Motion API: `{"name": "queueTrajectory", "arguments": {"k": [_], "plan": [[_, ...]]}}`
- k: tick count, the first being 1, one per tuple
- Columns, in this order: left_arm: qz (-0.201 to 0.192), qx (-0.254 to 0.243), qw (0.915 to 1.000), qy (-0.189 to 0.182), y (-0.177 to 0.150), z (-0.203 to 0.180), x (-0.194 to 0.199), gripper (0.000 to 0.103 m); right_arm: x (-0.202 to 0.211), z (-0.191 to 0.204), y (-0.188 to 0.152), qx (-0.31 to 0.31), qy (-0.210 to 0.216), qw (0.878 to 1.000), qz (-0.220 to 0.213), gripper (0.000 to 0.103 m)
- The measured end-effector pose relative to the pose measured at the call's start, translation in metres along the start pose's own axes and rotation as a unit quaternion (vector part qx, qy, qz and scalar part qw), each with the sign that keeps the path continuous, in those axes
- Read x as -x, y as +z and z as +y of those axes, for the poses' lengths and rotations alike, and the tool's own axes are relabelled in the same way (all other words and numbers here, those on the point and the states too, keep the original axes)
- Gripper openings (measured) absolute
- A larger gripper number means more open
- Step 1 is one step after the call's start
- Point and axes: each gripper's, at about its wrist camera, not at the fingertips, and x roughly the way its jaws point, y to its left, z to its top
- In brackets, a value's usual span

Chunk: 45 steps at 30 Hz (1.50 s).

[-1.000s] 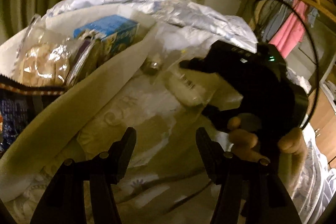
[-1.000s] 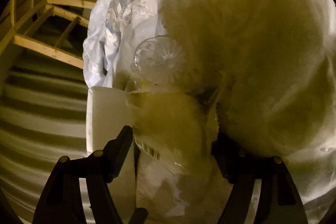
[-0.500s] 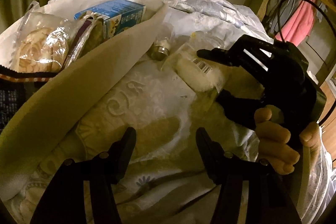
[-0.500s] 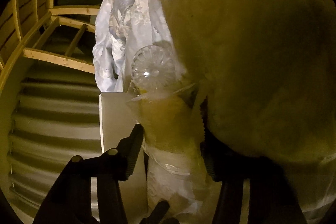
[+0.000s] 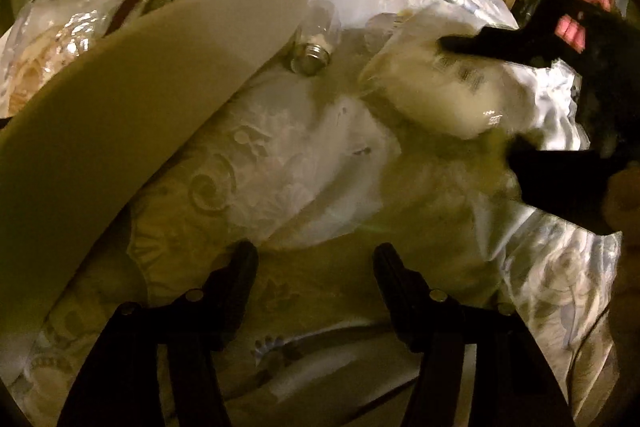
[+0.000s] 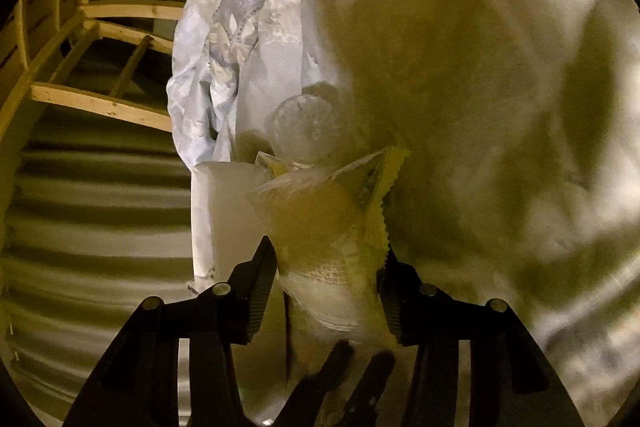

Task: Organize objects

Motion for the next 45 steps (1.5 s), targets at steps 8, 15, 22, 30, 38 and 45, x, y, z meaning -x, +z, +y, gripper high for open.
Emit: {"name": "queueTrajectory", "arguments": {"k": [8, 15, 22, 30, 38, 45], "plan": [[0.009, -0.005, 0.9999, -0.003, -0.001, -0.002, -0.003, 0.069, 0.035, 0.023, -0.012, 0.052, -0.114, 0.992, -0.026, 0.048], [0.019, 0.004, 0.9996, -0.022, 0.002, 0.003, -0.007, 0.075, 0.021, 0.017, -0.009, 0.079, -0.188, 0.979, 0.008, 0.049], [0.023, 0.011, 0.9993, -0.028, 0.003, 0.002, -0.011, 0.079, -0.025, -0.022, 0.002, 0.020, -0.147, 0.987, 0.069, 0.056], [0.021, 0.010, 0.9992, -0.033, 0.005, 0.000, -0.014, 0.083, -0.030, -0.035, 0.008, -0.004, -0.133, 0.989, 0.066, 0.064], [0.021, 0.011, 0.9990, -0.037, 0.006, -0.002, -0.014, 0.085, -0.043, -0.045, 0.016, 0.004, -0.067, 0.995, 0.072, 0.103], [0.019, 0.035, 0.9974, -0.060, 0.009, 0.005, -0.013, 0.084, -0.041, -0.048, 0.015, 0.006, -0.072, 0.995, 0.066, 0.103]]}}
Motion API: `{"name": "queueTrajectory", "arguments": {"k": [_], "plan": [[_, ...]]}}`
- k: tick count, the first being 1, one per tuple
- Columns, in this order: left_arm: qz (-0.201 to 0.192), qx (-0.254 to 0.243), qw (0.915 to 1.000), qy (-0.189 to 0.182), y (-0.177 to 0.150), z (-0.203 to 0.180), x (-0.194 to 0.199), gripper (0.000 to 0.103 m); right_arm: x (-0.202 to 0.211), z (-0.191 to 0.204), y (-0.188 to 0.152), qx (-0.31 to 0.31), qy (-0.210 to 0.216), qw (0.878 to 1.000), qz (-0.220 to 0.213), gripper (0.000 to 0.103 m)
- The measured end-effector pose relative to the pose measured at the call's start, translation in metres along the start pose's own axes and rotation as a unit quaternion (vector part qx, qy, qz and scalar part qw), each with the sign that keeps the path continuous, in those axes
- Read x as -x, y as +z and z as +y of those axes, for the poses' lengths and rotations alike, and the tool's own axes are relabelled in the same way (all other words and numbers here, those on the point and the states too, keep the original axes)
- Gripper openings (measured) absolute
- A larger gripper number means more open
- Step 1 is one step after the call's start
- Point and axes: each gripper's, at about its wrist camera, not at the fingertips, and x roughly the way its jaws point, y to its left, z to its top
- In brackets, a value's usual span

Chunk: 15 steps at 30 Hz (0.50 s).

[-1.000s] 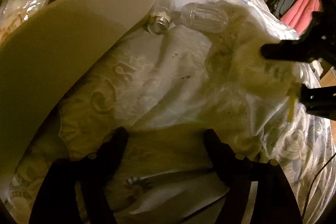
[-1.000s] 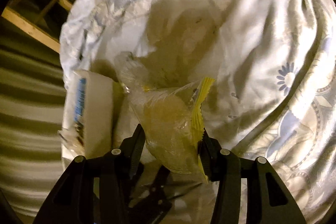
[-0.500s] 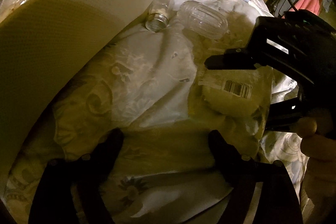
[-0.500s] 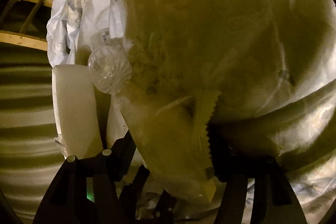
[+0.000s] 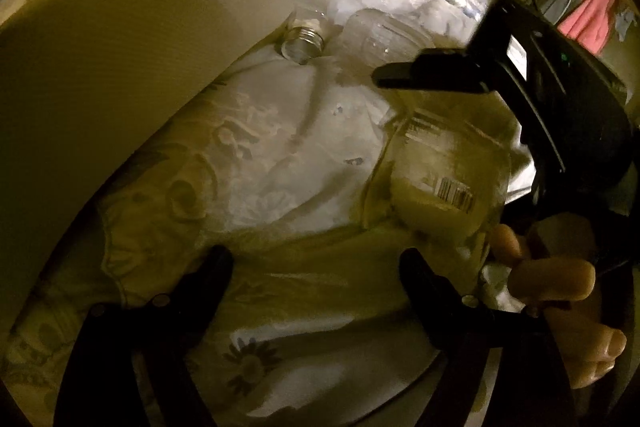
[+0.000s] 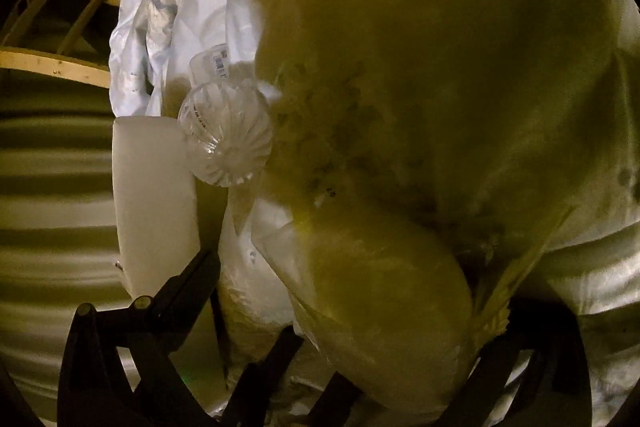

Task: Organize objects

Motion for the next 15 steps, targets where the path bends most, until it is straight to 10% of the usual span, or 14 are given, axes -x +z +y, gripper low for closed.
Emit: {"name": "queueTrajectory", "arguments": {"k": [15], "plan": [[0.001, 0.008, 0.9999, -0.009, 0.006, -0.005, 0.001, 0.084, 0.011, -0.022, -0.011, -0.040, 0.036, 0.998, 0.018, 0.103]]}}
